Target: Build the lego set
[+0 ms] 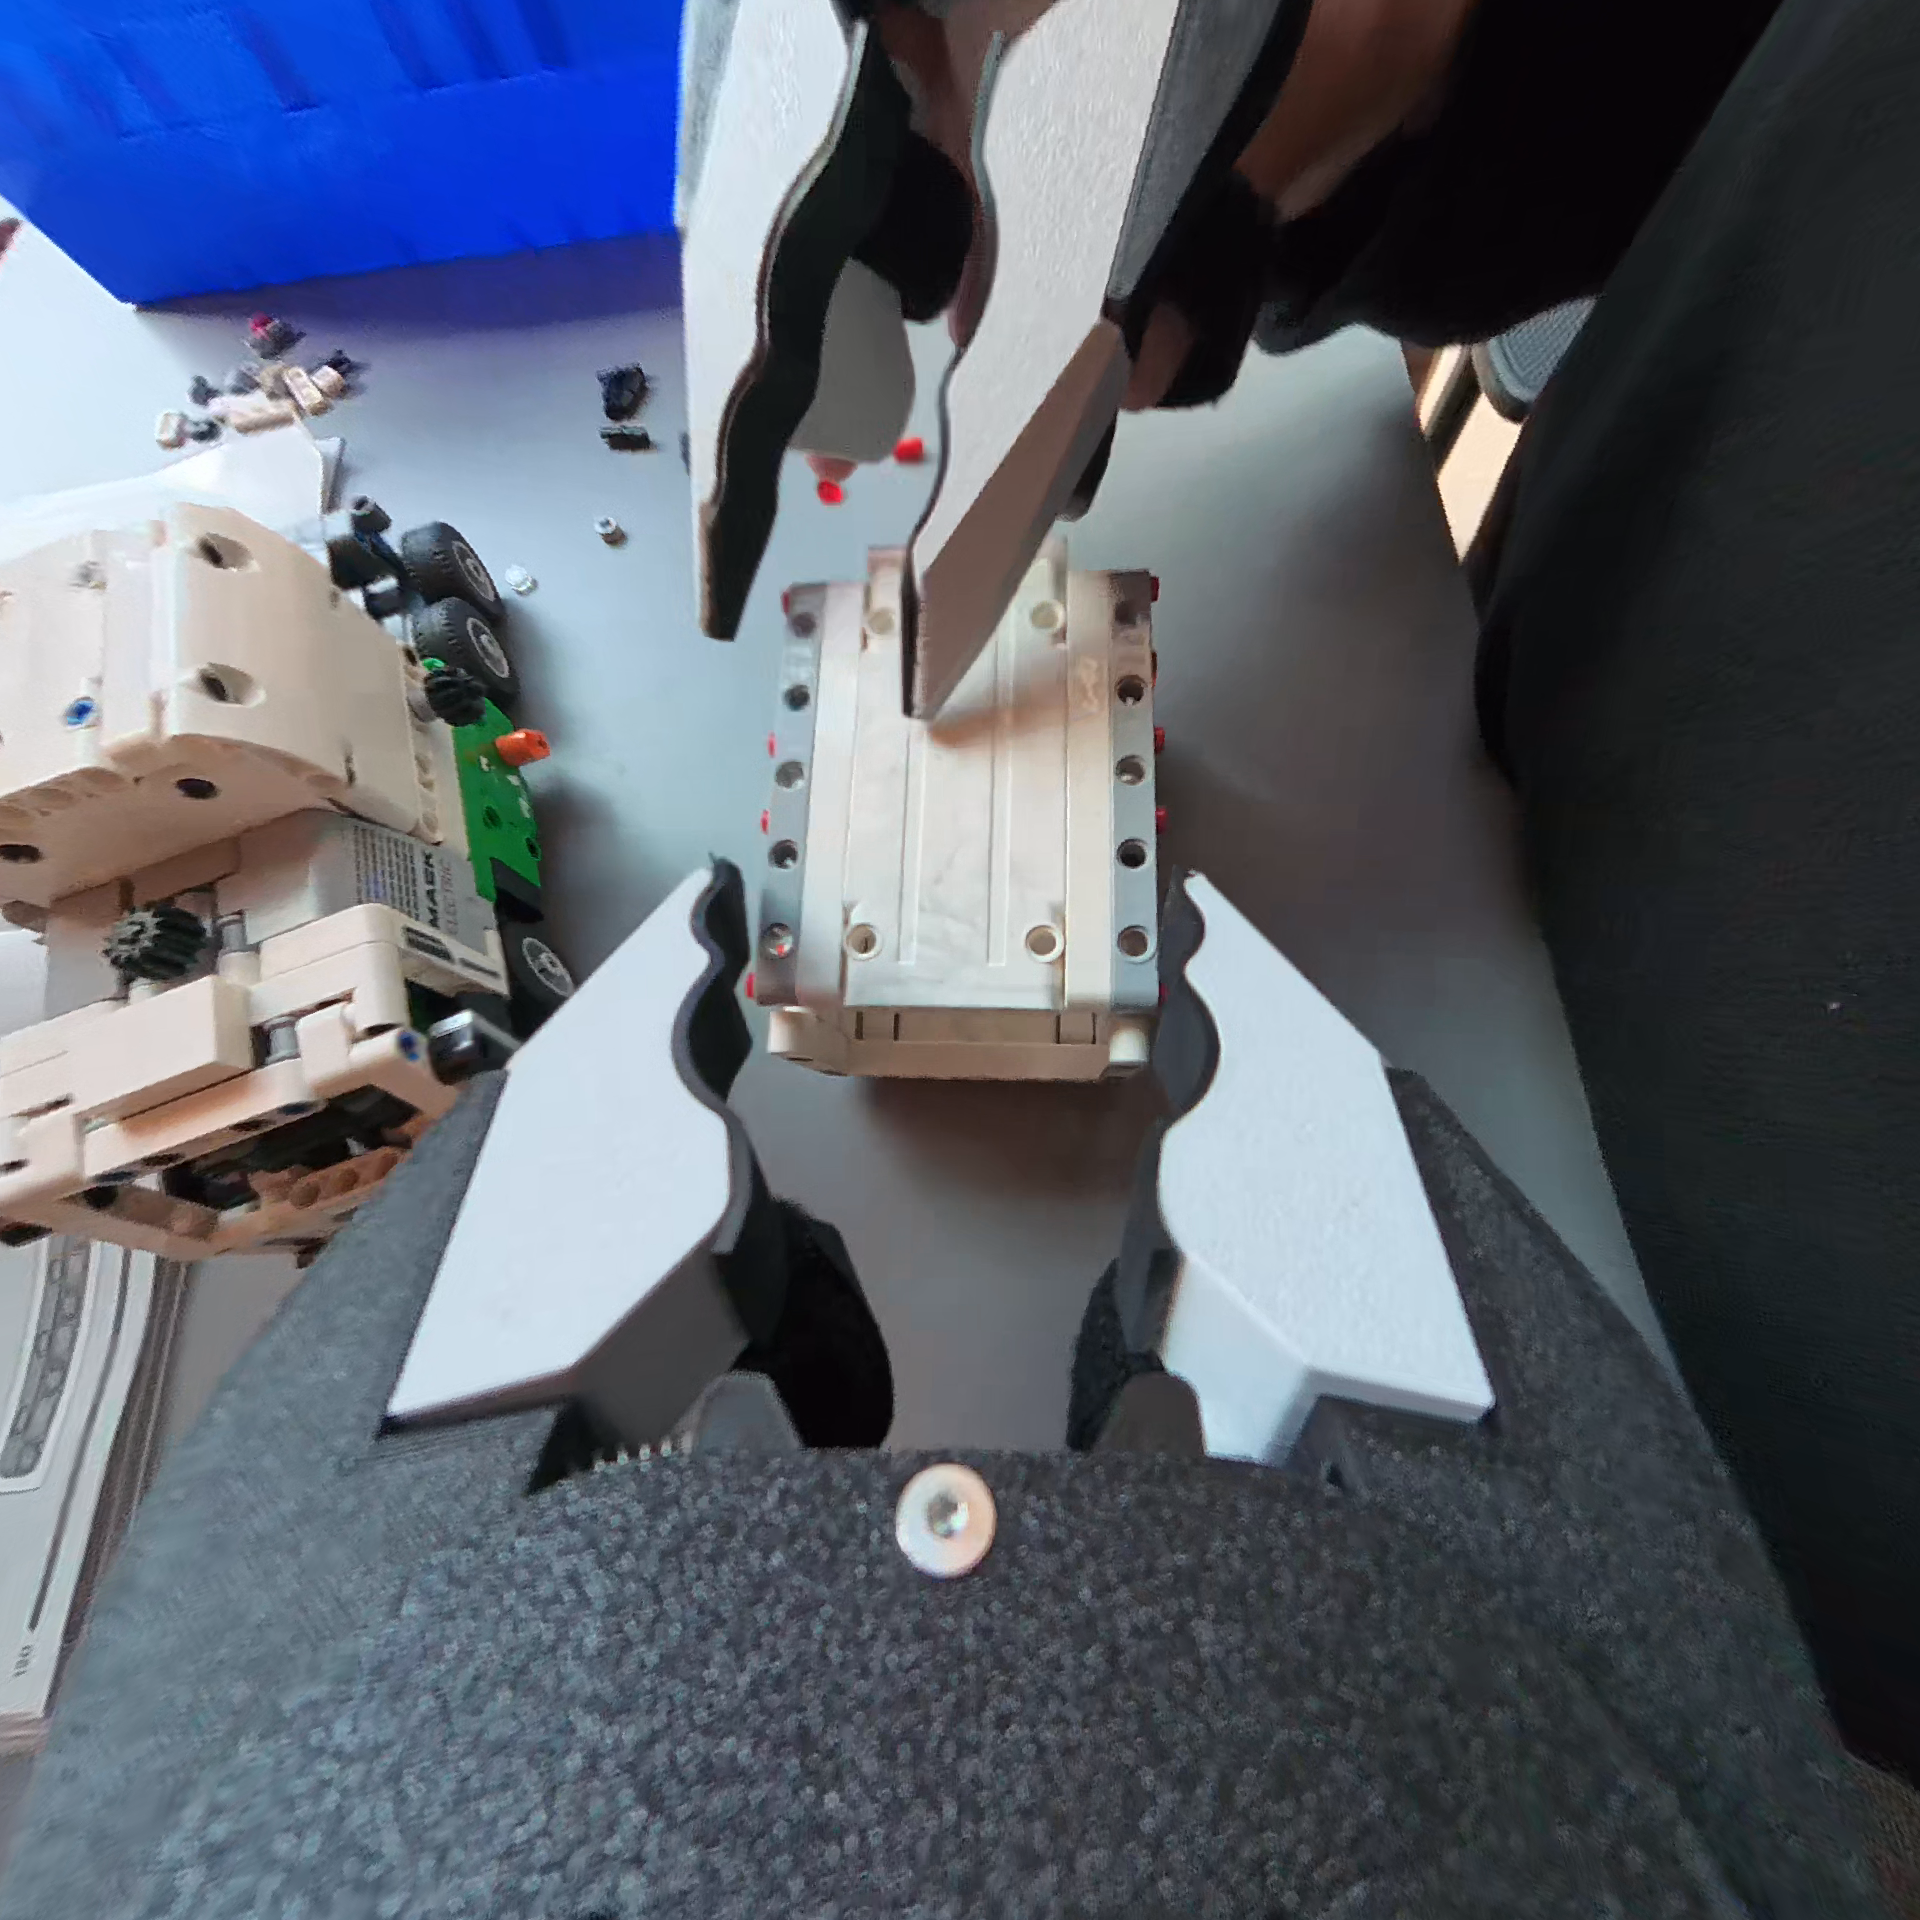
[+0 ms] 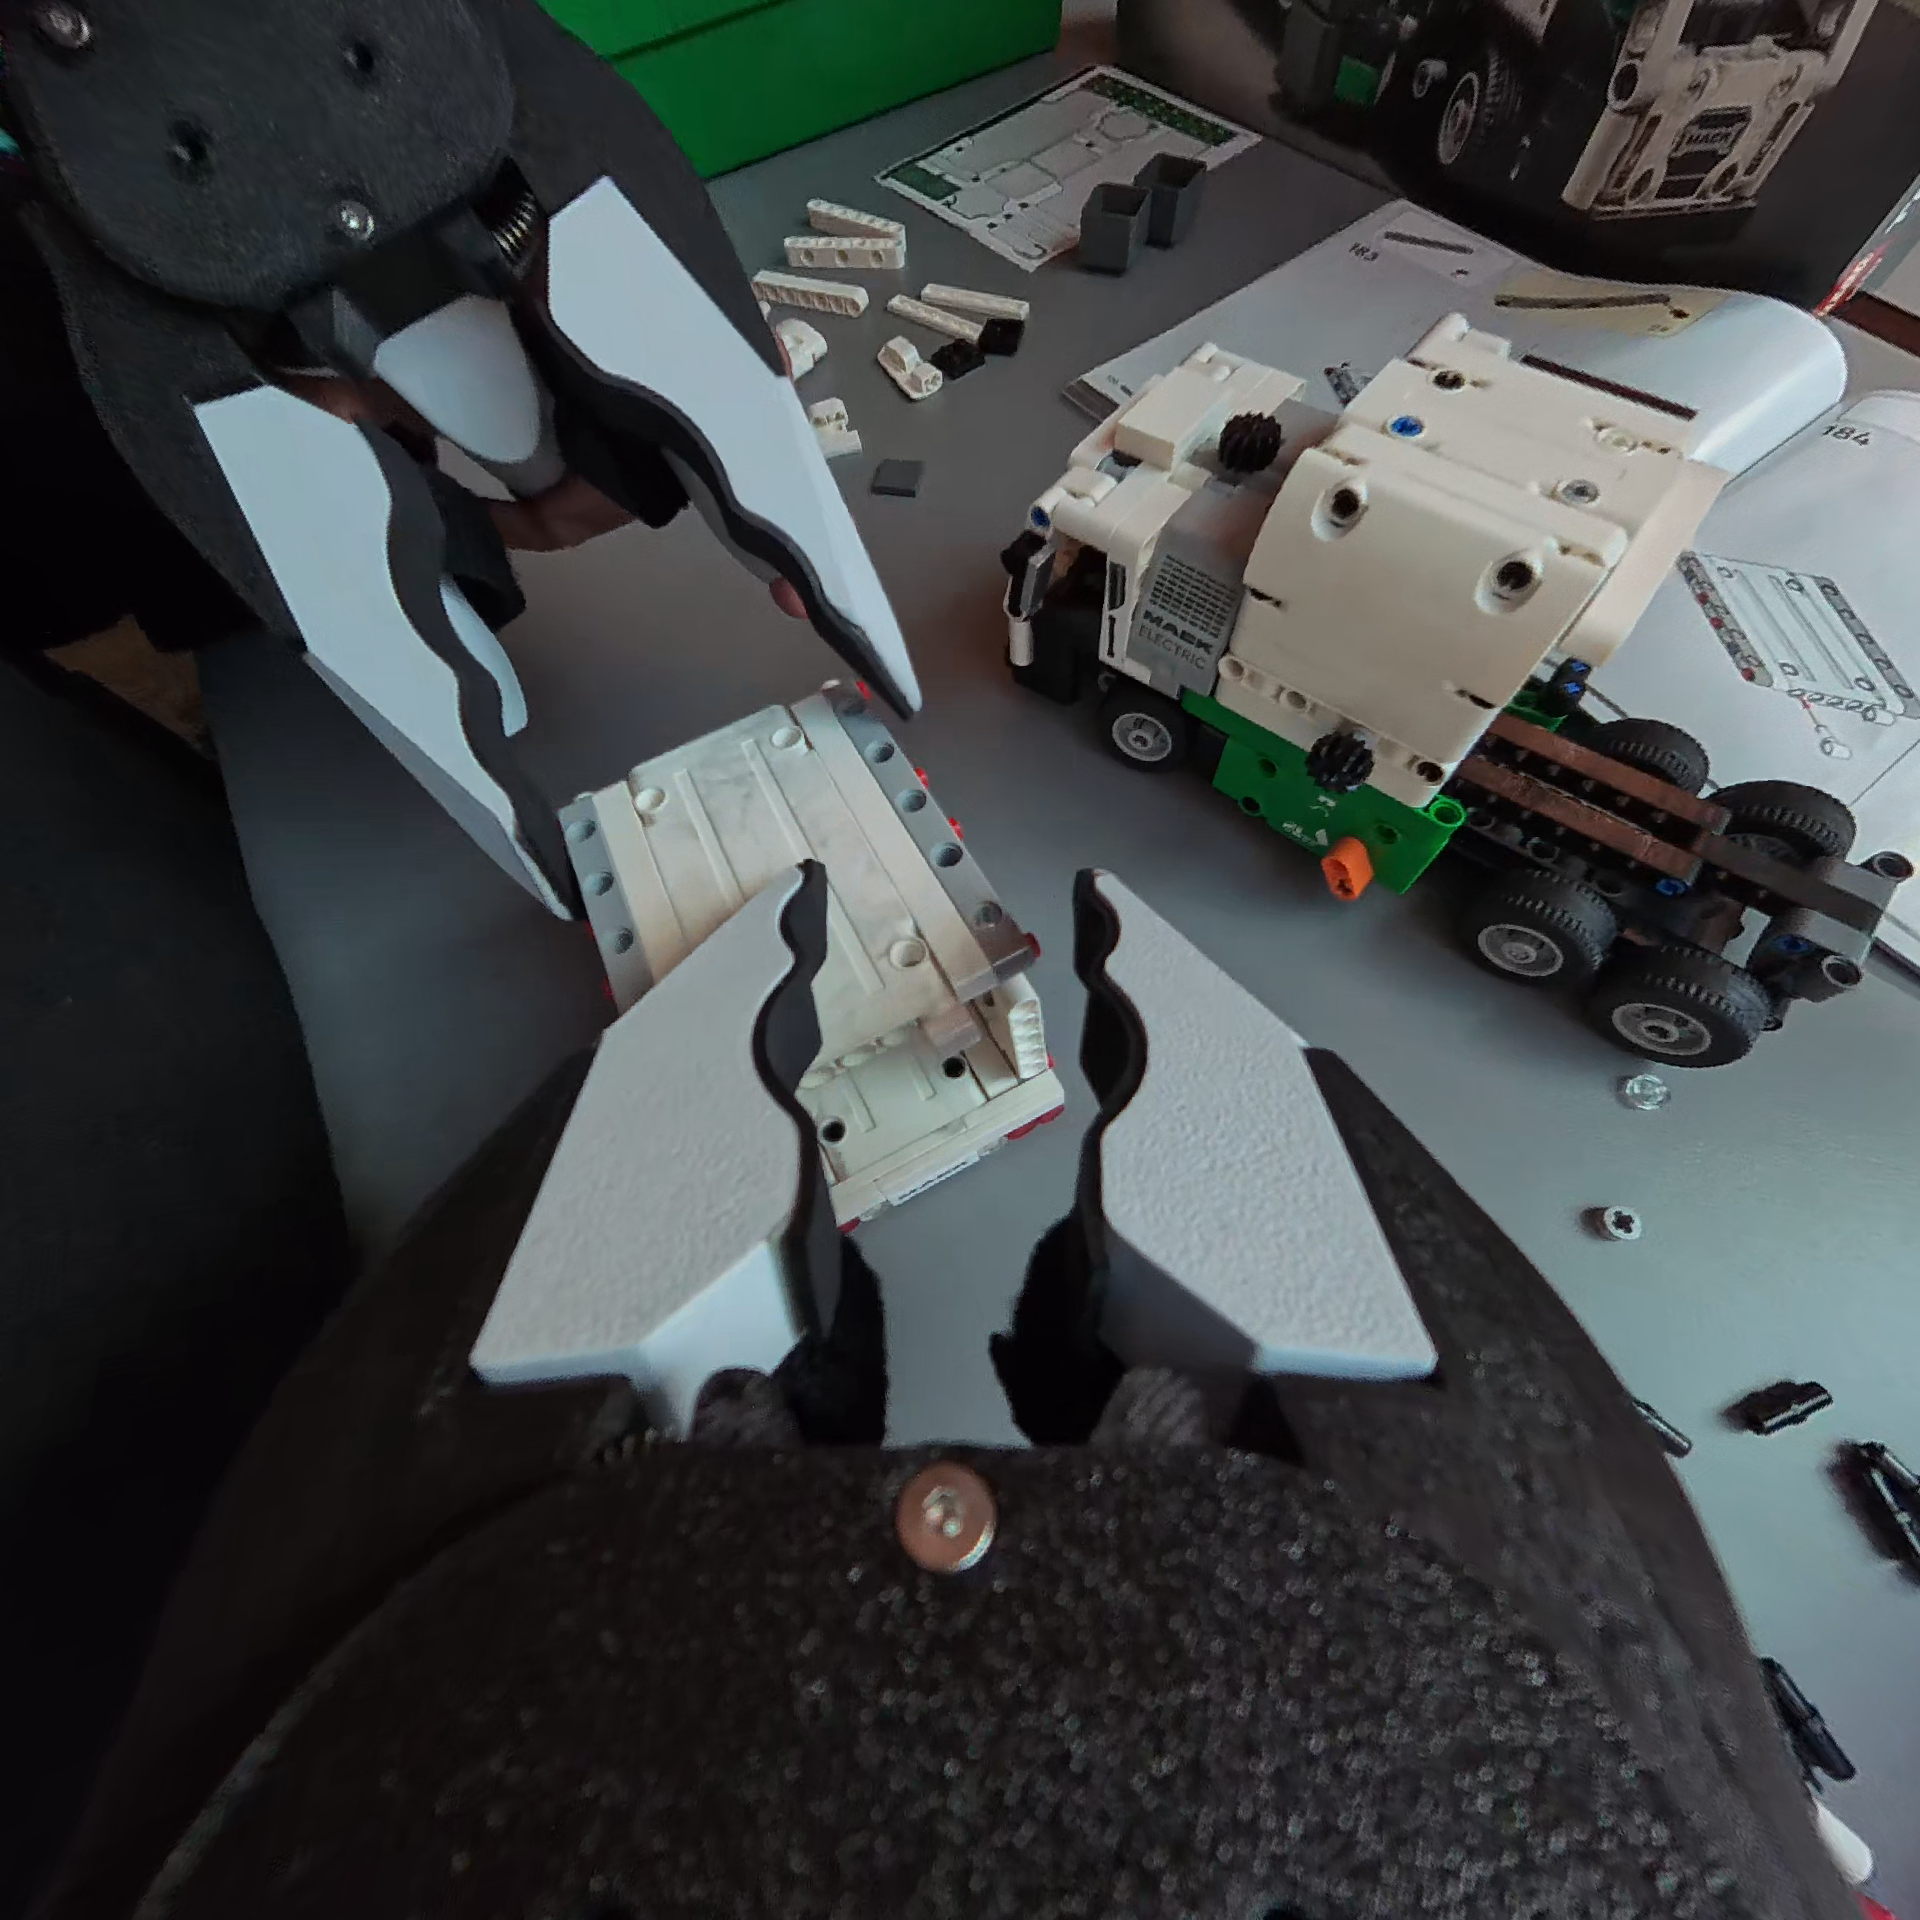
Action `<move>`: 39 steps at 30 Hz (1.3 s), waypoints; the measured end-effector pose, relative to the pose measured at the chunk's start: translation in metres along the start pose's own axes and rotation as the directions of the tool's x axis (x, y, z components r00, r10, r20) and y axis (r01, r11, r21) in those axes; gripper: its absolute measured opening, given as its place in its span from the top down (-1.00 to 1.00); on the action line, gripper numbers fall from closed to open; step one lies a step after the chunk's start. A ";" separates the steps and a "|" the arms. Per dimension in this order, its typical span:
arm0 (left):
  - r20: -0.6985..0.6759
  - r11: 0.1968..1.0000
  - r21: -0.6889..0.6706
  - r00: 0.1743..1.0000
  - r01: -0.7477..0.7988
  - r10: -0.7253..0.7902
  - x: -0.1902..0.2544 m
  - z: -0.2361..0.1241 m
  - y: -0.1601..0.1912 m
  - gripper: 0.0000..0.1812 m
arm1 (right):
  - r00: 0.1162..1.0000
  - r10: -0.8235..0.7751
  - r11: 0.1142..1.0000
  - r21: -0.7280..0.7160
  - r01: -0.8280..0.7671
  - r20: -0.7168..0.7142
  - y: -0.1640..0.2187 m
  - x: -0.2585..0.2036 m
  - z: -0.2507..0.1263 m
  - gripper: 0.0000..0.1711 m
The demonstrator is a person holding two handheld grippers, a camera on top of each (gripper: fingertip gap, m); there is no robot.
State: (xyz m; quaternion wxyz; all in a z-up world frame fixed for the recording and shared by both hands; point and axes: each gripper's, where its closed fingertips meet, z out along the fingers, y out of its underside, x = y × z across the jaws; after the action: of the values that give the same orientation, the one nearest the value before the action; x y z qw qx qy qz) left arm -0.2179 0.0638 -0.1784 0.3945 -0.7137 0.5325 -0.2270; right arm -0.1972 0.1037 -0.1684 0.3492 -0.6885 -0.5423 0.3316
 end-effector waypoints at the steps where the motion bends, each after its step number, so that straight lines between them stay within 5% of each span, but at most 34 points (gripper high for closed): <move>1: -0.004 0.999 0.034 0.999 0.032 -0.031 -0.001 -0.004 -0.005 0.11 | 1.000 0.023 0.999 0.027 -0.023 0.014 -0.004 0.000 -0.003 0.44; 6: -0.059 0.879 0.202 0.902 0.431 -0.428 -0.023 -0.032 -0.014 0.15 | 0.936 0.332 0.935 0.087 -0.343 0.117 -0.005 0.012 -0.023 0.31; 9: -0.086 0.724 0.227 0.754 0.652 -0.652 -0.031 -0.034 0.002 0.12 | 0.777 0.588 0.792 0.036 -0.609 0.225 0.010 0.012 -0.026 0.08; 13: -0.139 0.559 0.178 0.583 0.810 -0.800 -0.020 -0.017 0.020 0.05 | 0.611 0.745 0.643 -0.041 -0.765 0.266 0.028 -0.001 -0.019 -0.08; 20: -0.259 0.402 0.158 0.431 0.902 -0.864 -0.021 -0.002 0.017 0.11 | 0.519 0.813 0.562 -0.121 -0.818 0.264 0.034 -0.007 -0.001 -0.04; 27: -0.257 0.369 0.100 0.383 0.924 -0.887 -0.024 0.001 0.026 0.32 | 0.462 0.839 0.522 -0.188 -0.832 0.287 0.032 -0.003 0.002 0.01; 39: -0.376 0.308 0.042 0.301 0.950 -0.876 -0.017 0.006 0.019 0.43 | 0.491 0.824 0.552 -0.207 -0.807 0.283 0.038 0.000 0.005 0.15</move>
State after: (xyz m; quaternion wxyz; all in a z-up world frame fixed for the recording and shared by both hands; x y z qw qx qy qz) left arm -0.2300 0.0790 -0.1952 0.2002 -0.7900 0.0416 -0.5781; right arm -0.1824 0.0979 -0.2028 0.0328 -0.8002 -0.2122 0.5600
